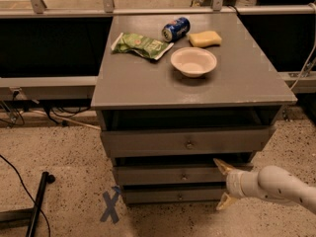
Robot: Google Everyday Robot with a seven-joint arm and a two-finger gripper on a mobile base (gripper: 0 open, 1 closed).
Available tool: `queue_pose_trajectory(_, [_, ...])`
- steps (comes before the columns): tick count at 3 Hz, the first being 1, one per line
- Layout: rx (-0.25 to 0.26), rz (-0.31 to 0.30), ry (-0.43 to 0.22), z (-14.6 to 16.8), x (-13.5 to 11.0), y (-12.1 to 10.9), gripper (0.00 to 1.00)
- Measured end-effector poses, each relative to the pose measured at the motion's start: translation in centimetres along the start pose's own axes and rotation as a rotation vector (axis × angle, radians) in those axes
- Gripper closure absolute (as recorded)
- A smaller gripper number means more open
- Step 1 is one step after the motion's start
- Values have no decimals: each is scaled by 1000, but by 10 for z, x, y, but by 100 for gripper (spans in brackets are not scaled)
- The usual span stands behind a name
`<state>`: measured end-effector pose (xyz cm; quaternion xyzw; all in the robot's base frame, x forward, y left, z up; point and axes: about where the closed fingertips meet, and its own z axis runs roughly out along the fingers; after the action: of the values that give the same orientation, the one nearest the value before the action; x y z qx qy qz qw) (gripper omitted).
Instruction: Open middle drawer
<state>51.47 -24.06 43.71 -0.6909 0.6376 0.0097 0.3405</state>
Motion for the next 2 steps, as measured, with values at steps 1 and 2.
queue_pose_trajectory(1, [3,-1,14,24,4,-14,0])
queue_pose_trajectory(2, [9,-13,26,40,3,-28,0])
